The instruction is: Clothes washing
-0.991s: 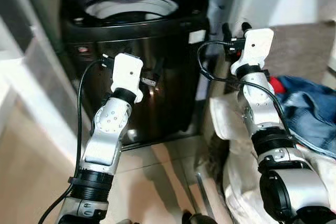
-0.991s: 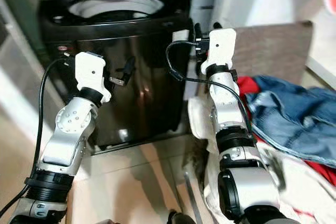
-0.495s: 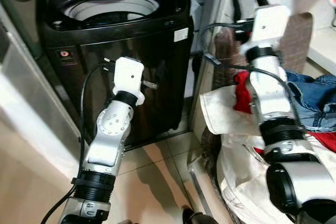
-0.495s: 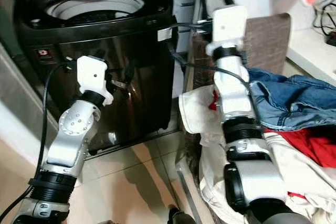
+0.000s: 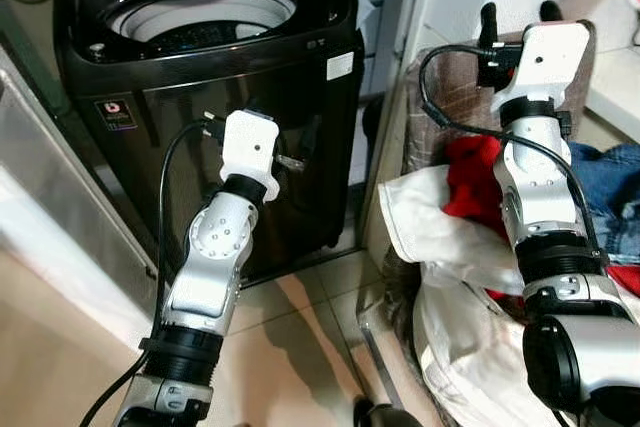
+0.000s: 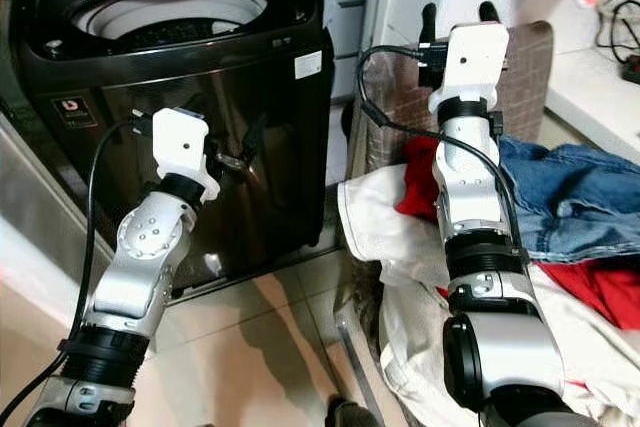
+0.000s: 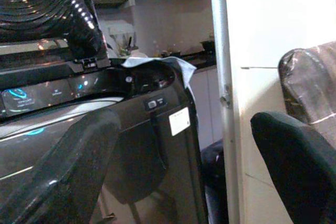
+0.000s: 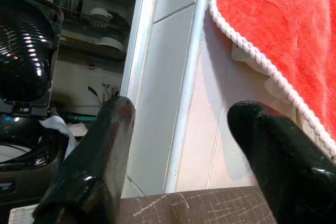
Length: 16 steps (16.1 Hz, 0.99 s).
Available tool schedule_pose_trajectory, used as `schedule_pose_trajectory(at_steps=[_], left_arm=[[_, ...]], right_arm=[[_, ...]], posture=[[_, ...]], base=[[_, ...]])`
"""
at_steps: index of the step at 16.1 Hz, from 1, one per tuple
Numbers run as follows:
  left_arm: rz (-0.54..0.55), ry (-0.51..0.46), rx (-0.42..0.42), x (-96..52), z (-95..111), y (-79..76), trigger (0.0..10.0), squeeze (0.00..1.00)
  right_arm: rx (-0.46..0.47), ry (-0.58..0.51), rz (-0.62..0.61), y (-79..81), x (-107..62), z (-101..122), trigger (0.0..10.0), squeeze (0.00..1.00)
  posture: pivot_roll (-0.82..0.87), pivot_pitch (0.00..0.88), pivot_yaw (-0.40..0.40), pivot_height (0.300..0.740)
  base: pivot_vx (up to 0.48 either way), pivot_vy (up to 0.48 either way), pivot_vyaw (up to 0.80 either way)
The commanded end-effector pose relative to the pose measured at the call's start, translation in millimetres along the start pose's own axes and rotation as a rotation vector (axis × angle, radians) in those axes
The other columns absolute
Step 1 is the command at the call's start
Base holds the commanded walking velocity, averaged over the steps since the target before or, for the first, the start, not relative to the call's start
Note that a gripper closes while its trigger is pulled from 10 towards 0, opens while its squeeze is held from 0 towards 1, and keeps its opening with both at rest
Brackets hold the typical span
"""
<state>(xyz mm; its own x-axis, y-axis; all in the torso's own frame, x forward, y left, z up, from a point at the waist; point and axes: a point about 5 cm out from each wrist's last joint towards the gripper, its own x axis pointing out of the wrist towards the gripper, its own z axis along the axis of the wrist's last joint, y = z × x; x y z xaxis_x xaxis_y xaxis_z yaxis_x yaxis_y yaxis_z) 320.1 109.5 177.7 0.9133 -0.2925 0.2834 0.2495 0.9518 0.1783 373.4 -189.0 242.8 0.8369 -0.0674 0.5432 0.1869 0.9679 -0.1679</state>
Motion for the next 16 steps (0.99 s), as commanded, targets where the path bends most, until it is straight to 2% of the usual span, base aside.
schedule_pose_trajectory(at_steps=[1, 5, 6, 7, 8, 9, 12, 16], left_arm=[[-0.014, -0.014, 0.005, 3.4, 2.8, -1.7, 10.0, 0.0], [-0.02, -0.021, 0.007, 4.3, 3.4, -1.5, 10.0, 0.0], [-0.024, -0.019, 0.008, 4.7, 3.0, -1.6, 10.0, 0.0], [-0.034, -0.001, 0.016, 4.3, -0.8, -2.5, 10.0, 0.0], [-0.037, 0.006, 0.019, 4.1, -2.4, -2.8, 10.0, 0.0], [-0.037, 0.008, 0.022, 3.2, -3.8, -2.4, 10.0, 0.0], [-0.031, 0.006, 0.021, 2.6, -3.1, 0.0, 10.0, 0.0], [-0.039, 0.005, 0.023, 2.6, -3.8, 0.3, 10.0, 0.0]], right_arm=[[-0.007, -0.024, -0.03, -6.9, 5.1, 6.4, 10.0, 1.0], [-0.012, 0.03, -0.031, -7.9, 3.7, -1.6, 10.0, 1.0], [-0.023, 0.031, -0.01, -4.7, 2.8, -2.7, 10.0, 0.0], [0.01, 0.1, 0.017, 2.3, 0.0, -12.2, 10.0, 0.0], [0.044, 0.114, 0.035, 5.8, -1.6, -14.7, 10.0, 0.0], [0.01, 0.097, 0.042, 9.5, -8.0, -16.3, 10.0, 0.0], [0.017, 0.115, 0.034, 9.8, -11.9, -20.6, 10.0, 0.0], [0.022, 0.059, 0.022, 5.2, -1.4, -7.8, 10.0, 0.0]], posture=[[-0.07, 0.0, 0.022, 0.74], [-0.07, 0.0, 0.023, 0.74], [-0.08, 0.0, 0.026, 0.74], [-0.08, 0.0, 0.026, 0.74], [-0.08, 0.0, 0.026, 0.74], [-0.08, 0.0, 0.026, 0.727], [-0.07, 0.0, 0.024, 0.727], [-0.07, 0.0, 0.029, 0.727]], base=[[0.0, 0.0, 0.0], [0.0, 0.0, 0.0], [0.0, 0.0, 0.0], [0.0, 0.0, 0.0], [0.0, 0.0, 0.0], [0.0, 0.0, -0.43], [0.0, 0.0, -0.49], [0.0, 0.0, -0.55]])
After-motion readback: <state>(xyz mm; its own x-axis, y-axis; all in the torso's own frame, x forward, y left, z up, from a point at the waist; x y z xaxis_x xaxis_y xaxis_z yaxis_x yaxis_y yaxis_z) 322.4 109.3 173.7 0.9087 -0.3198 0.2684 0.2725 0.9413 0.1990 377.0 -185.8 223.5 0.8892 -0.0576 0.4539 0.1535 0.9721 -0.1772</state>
